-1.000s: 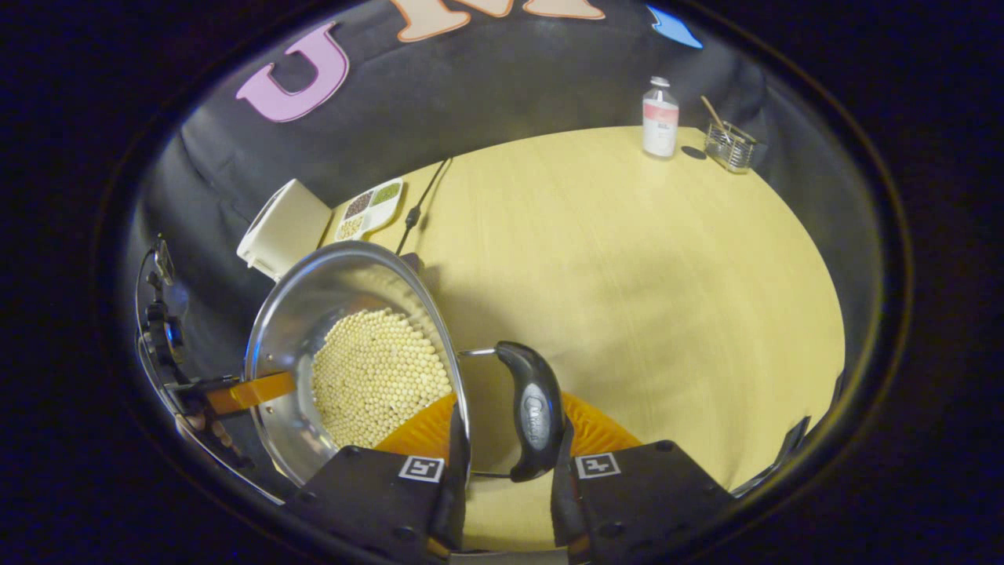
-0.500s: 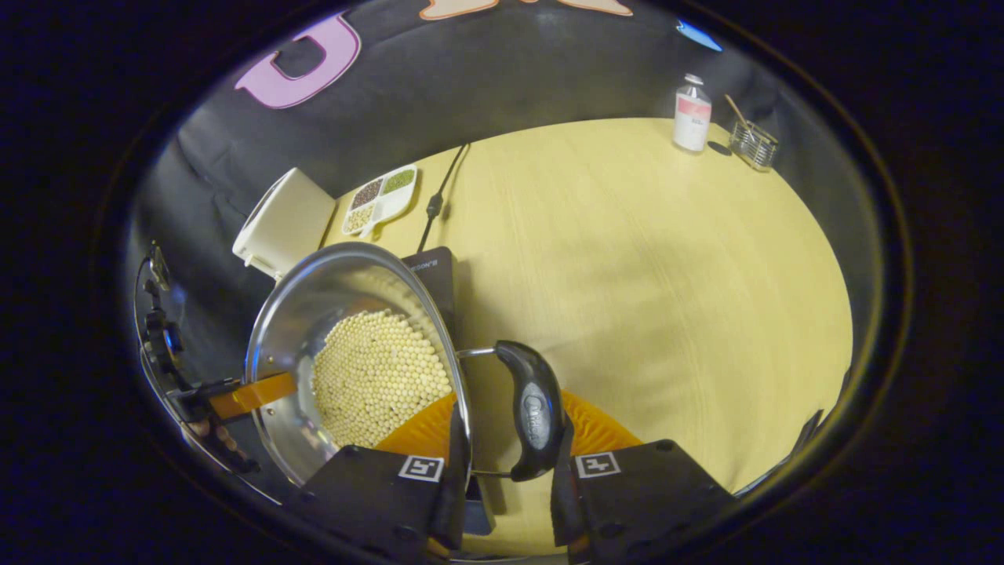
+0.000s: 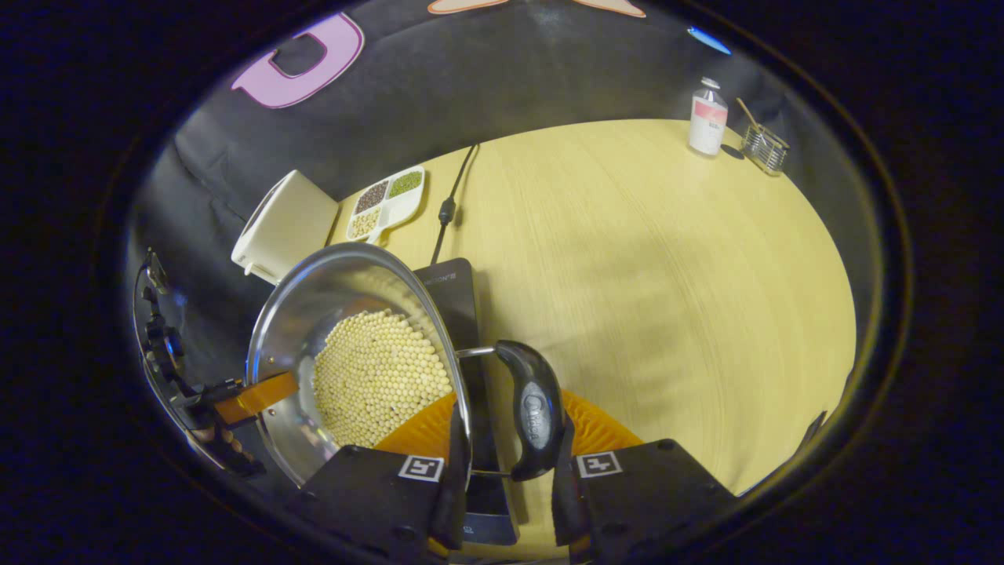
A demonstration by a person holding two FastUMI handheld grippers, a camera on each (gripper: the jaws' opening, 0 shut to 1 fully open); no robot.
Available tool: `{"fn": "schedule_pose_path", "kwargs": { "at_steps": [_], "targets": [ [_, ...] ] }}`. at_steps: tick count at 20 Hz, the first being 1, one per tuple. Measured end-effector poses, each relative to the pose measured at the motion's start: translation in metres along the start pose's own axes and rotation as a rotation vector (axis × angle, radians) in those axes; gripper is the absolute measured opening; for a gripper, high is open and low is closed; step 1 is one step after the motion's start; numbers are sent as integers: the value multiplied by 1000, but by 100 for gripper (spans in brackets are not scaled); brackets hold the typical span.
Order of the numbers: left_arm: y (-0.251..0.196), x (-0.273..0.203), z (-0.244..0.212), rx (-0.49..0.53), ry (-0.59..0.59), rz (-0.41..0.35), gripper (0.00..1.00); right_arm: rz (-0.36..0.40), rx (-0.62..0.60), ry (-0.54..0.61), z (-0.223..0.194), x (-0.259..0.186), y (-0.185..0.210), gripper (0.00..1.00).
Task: First push the handle of the pot to place it horizontally, then grasp the pot with both hands and set it on the induction cooktop.
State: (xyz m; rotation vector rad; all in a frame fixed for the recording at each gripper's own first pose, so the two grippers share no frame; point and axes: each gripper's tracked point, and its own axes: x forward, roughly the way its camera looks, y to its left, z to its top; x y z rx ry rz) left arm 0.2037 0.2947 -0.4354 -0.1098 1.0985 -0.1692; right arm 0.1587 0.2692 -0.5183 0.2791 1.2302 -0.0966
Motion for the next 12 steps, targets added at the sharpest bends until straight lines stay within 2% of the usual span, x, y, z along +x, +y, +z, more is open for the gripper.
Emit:
{"fn": "schedule_pose_path", "kwargs": {
  "at_steps": [4, 6, 7, 8, 10, 11, 12],
  "targets": [
    [7, 1, 0, 29, -10, 55, 69, -2, -10, -15, -2, -5, 0, 50],
    [13, 0, 1, 81, -24, 87, 78, 11, 0, -37, 1, -13, 1, 60],
    [15, -1, 2, 101, -33, 96, 85, 20, 5, -48, 4, -16, 1, 59],
    [14, -4, 3, 114, -45, 105, 86, 24, 7, -63, 8, -21, -1, 63],
    [14, -18, 11, 112, -98, 132, 86, 17, 0, -93, 12, -31, -7, 80],
    [14, -25, 16, 113, -129, 143, 88, 15, -5, -108, 14, -35, -11, 92],
    [10, -31, 18, 118, -150, 140, 86, 23, -9, -128, 14, -41, -10, 94]
  ]
}}
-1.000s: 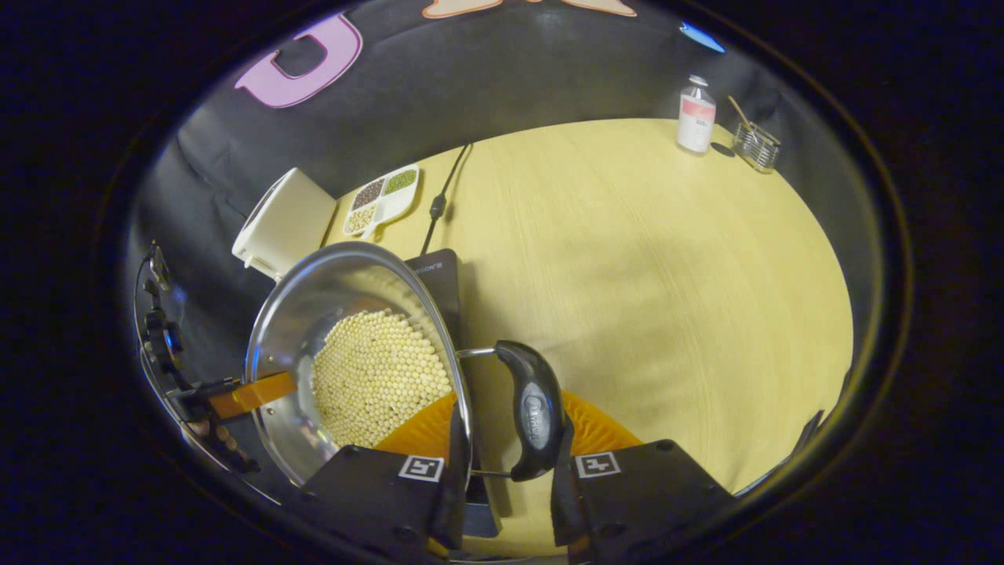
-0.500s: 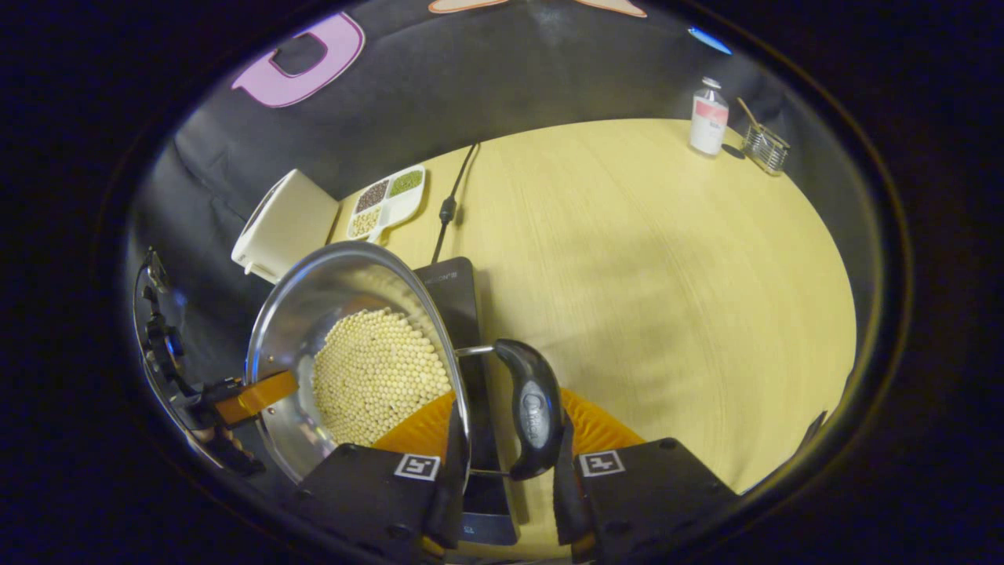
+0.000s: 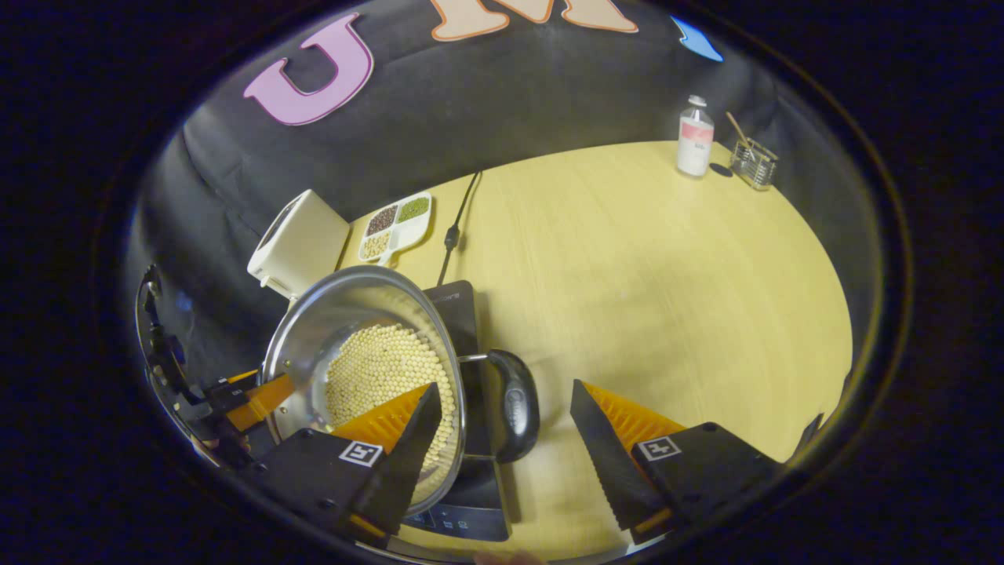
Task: First push the handle of the pot to place it horizontally, then grasp the pot with both hands and set it on the induction cooktop.
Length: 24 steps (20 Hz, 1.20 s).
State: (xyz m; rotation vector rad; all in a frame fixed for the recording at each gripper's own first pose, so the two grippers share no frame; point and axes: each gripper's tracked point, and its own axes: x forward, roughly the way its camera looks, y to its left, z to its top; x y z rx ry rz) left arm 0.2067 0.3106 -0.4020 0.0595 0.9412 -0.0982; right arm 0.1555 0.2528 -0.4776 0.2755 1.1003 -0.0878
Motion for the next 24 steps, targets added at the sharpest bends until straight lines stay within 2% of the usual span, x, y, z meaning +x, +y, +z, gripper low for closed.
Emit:
{"fn": "schedule_pose_path", "kwargs": {
  "at_steps": [1, 2, 3, 4, 5, 6, 7, 8, 9, 10, 11, 13, 14, 15, 16, 17, 18, 20, 21, 22, 23, 24],
  "targets": [
    [-6, -7, 0, 2, -10, -13, 86, 13, 0, -22, 3, -6, 0, 94],
    [-11, -15, 2, 2, -24, -17, 85, 25, 0, -51, 7, -12, -1, 100],
    [-12, -24, 3, -2, -38, -11, 87, 42, 1, -78, 13, -20, -2, 94],
    [-15, -35, 6, -10, -57, -1, 84, 69, 3, -100, 18, -28, -1, 94],
    [-19, -45, 7, -18, -78, 9, 84, 94, 6, -117, 22, -37, -2, 100],
    [-24, -56, 8, -25, -93, 17, 84, 116, 4, -129, 26, -45, -4, 94],
    [-31, -64, 5, -28, -101, 23, 84, 135, -1, -139, 27, -55, -9, 93],
    [-38, -74, 2, -29, -102, 31, 84, 148, -9, -154, 30, -65, -15, 100],
    [-45, -84, -1, -28, -105, 43, 84, 160, -20, -171, 31, -77, -22, 93],
    [-54, -95, -3, -33, -111, 53, 84, 175, -27, -185, 31, -89, -29, 100],
    [-65, -109, -4, -41, -123, 62, 84, 194, -32, -206, 31, -105, -35, 100],
    [-94, -140, 4, -41, -195, 57, 84, 221, -47, -279, 35, -133, -48, 100],
    [-105, -157, 8, -33, -238, 68, 84, 235, -56, -308, 34, -148, -52, 92],
    [-116, -174, 12, -25, -282, 80, 84, 252, -66, -338, 34, -162, -54, 100],
    [-126, -192, 16, -19, -330, 91, 84, 268, -77, -372, 35, -178, -57, 92],
    [-139, -209, 18, -17, -372, 94, 83, 277, -86, -400, 38, -191, -61, 92],
    [-150, -224, 18, -17, -398, 93, 83, 287, -91, -419, 35, -205, -65, 100],
    [-167, -252, 18, -17, -444, 99, 83, 311, -87, -461, 36, -233, -69, 92],
    [-175, -263, 22, -21, -476, 99, 84, 321, -89, -490, 39, -247, -72, 92],
    [-183, -275, 25, -26, -507, 97, 84, 329, -93, -529, 44, -262, -75, 100],
    [-188, -285, 28, -22, -540, 96, 86, 330, -99, -572, 48, -277, -78, 92],
    [-193, -296, 31, -10, -567, 98, 87, 333, -105, -620, 53, -291, -79, 92]
  ]
}}
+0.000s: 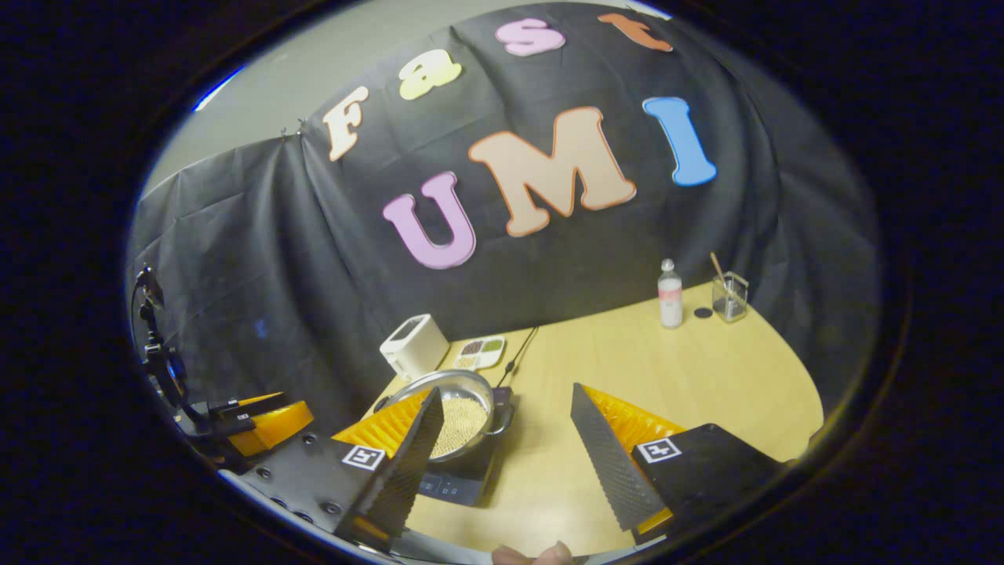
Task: First push the handle of the pot to place it horizontally, then grasp the pot with both hands and set it on the induction cooktop.
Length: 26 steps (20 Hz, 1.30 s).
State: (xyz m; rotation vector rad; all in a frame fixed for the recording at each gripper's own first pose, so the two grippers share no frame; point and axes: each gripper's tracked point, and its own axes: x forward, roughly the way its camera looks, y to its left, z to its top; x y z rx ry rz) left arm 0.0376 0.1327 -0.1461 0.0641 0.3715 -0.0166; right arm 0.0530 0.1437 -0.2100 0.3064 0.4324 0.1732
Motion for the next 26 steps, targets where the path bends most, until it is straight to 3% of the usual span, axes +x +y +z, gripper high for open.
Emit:
{"fn": "schedule_pose_path", "kwargs": {
  "at_steps": [4, 9, 11, 14, 17, 18, 20, 22, 23, 24, 26],
  "targets": [
    [-8, -45, 53, 61, -180, 14, 88, -8, -76, -183, 39, -50, 16, 92],
    [-18, -98, 88, 83, -349, 22, 100, -67, -201, -268, 58, -109, 26, 91],
    [-30, -115, 83, 74, -367, -4, 97, -95, -221, -328, 68, -139, 30, 91],
    [-54, -132, 86, 30, -406, -69, 100, -117, -285, -332, 57, -172, 29, 92],
    [-51, -150, 83, 14, -400, -44, 97, -128, -311, -319, 56, -188, 30, 92],
    [-54, -154, 82, 22, -399, -48, 100, -118, -294, -342, 63, -192, 37, 92],
    [-61, -161, 79, 46, -378, -43, 97, -83, -283, -344, 64, -195, 42, 92],
    [-68, -163, 83, 50, -375, -27, 100, -83, -318, -329, 65, -196, 29, 94],
    [-77, -165, 84, 45, -373, -29, 97, -82, -319, -329, 68, -201, 23, 94],
    [-88, -167, 88, 39, -379, -39, 100, -81, -311, -339, 74, -207, 19, 100],
    [-101, -169, 90, 34, -373, -47, 100, -89, -302, -354, 84, -218, 4, 94]
  ]
}}
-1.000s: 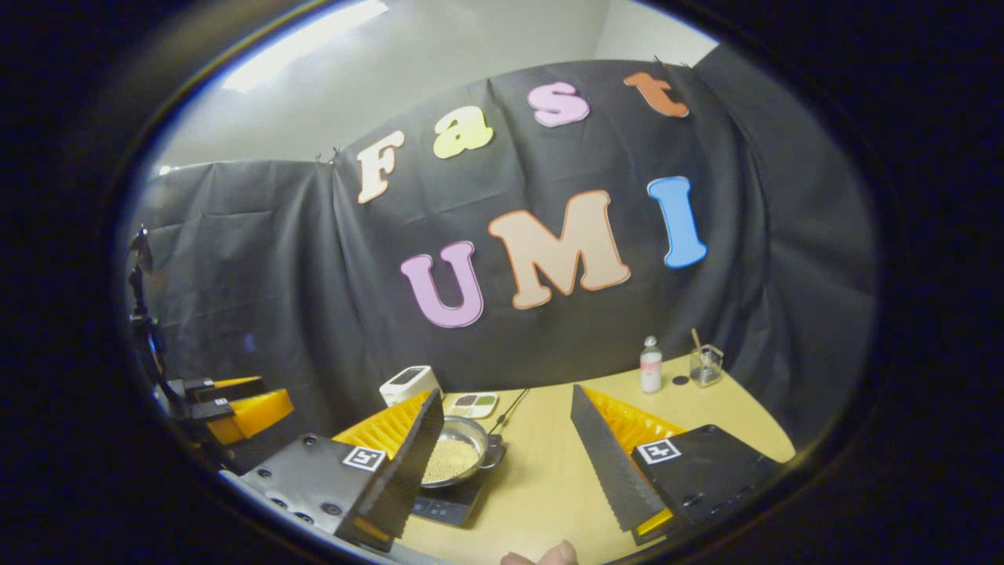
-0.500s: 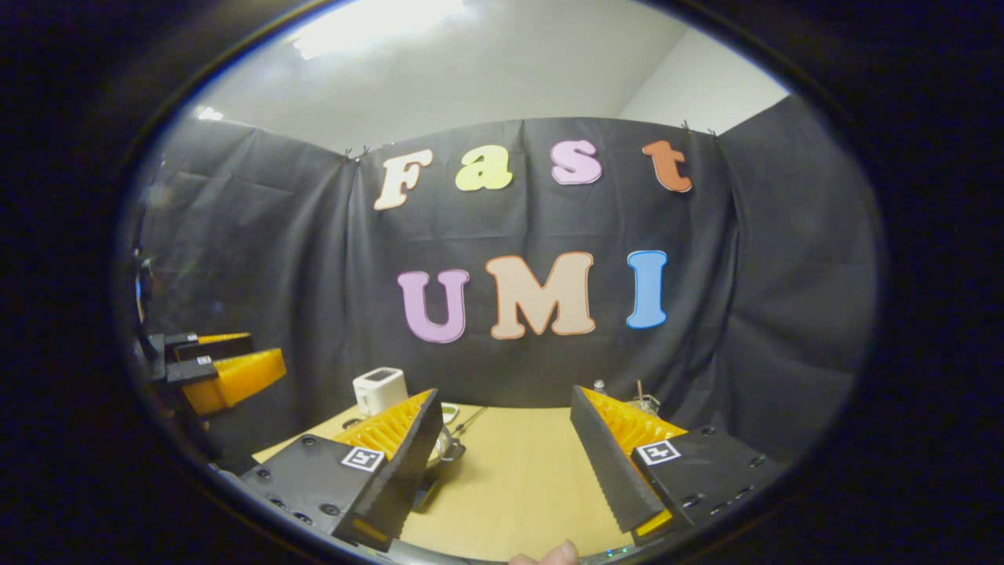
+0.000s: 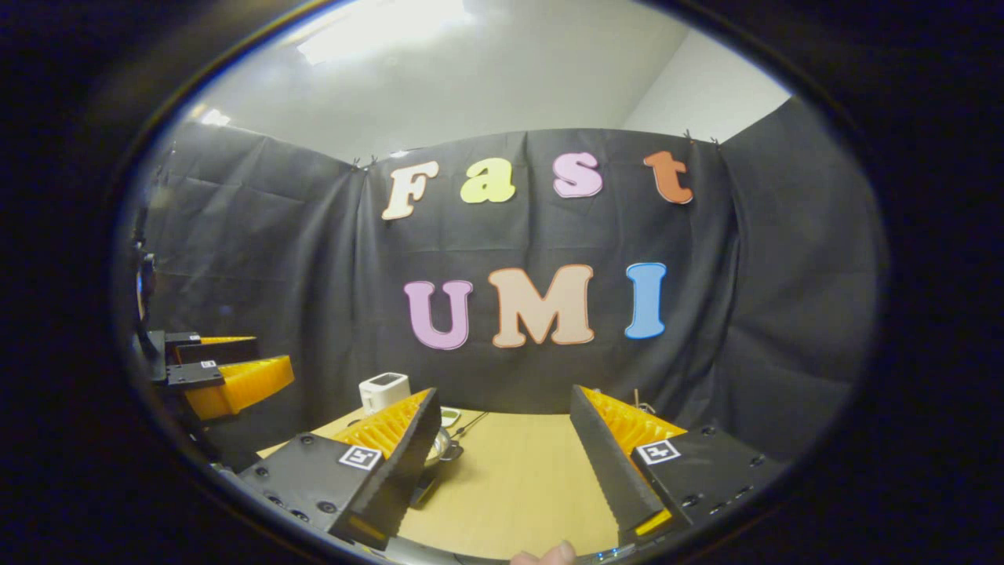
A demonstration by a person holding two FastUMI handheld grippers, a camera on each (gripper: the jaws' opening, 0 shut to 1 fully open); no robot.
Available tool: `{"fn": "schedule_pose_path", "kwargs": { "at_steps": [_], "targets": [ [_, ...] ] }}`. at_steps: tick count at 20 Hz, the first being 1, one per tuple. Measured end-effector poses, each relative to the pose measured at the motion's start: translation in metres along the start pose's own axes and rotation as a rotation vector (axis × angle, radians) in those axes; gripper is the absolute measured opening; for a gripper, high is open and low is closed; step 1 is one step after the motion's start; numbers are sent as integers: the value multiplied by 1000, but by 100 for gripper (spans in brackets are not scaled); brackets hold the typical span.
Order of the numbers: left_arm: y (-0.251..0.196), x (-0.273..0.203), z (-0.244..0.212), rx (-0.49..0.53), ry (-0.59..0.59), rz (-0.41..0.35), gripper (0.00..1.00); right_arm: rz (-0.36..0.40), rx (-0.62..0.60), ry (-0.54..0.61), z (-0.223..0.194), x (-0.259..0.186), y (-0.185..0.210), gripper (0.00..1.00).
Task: First push the handle of the pot to place it horizontally, then grasp the pot with both hands and set it on the induction cooktop.
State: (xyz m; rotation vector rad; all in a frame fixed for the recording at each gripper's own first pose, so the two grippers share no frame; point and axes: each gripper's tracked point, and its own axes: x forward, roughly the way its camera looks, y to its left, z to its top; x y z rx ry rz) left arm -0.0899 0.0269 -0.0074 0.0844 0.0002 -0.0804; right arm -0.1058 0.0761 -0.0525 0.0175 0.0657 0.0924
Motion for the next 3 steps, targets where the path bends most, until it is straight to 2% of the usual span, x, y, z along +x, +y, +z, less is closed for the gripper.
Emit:
{"fn": "schedule_pose_path", "kwargs": {
  "at_steps": [3],
  "targets": [
    [-11, -1, 3, 6, 5, 11, 100, 1, 19, -9, 6, -2, -13, 94]
  ]
}}
